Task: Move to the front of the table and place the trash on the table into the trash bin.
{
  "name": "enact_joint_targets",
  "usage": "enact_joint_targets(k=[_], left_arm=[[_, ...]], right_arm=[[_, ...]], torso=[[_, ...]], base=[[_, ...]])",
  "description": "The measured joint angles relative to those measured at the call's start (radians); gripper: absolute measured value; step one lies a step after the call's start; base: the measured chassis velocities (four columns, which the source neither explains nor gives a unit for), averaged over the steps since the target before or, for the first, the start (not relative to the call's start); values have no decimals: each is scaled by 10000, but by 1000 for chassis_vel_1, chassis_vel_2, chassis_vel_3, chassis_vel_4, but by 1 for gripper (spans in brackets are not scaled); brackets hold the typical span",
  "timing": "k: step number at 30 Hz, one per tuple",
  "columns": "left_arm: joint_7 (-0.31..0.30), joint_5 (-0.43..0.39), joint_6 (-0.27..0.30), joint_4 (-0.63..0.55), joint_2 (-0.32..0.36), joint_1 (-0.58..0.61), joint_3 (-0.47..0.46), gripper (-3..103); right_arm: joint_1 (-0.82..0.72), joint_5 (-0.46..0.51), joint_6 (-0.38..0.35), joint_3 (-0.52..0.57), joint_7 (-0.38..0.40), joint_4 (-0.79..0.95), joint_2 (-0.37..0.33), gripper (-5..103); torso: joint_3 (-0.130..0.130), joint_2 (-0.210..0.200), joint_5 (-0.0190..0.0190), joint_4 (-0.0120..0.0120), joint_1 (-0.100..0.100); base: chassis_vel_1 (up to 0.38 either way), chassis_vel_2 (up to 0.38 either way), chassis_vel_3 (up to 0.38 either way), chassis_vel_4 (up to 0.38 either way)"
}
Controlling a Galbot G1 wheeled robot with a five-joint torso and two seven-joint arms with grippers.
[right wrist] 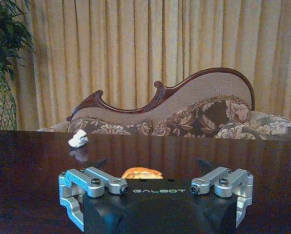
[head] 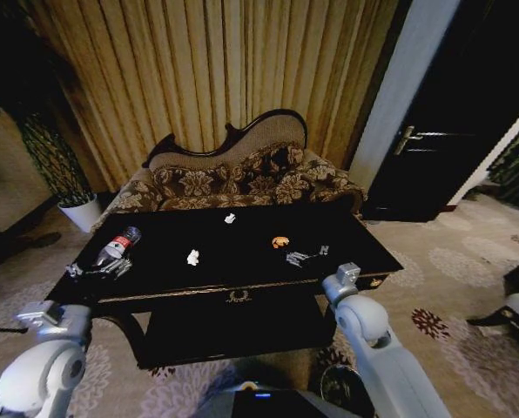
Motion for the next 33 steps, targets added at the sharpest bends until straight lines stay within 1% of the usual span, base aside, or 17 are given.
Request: enact_joint_targets(k=[12,14,20,32,33], left_arm=[[-12,213,0,-152,-180,134,33,100],[-10,238,-16,-220,-252,203,-6,100],[-17,250,1,-267,-292,138,14,100],[-34,235,76,-274,-399,106,76,100],[-34,234,77,-275,-404,114,65,100]], right_arm=[[702,-3,127,-731,1,-791,59,100],[1007,-23,283,-970,2,-1175,112,100],[1506,0,317,-1270,2,-1653,148,100],[1918,-95,617,-1540,3,-2508,445,100],[1940,-110,665,-1543,2,-2571,456,101]], torso=[[0,0,0,0,1],[1,-1,0,1,0],[1,-1,-1,0,0],[1,-1,-1,1,1],[1,-1,-1,1,1]], base=[[0,0,0,0],[0,0,0,0],[0,0,0,0],[0,0,0,0],[0,0,0,0]])
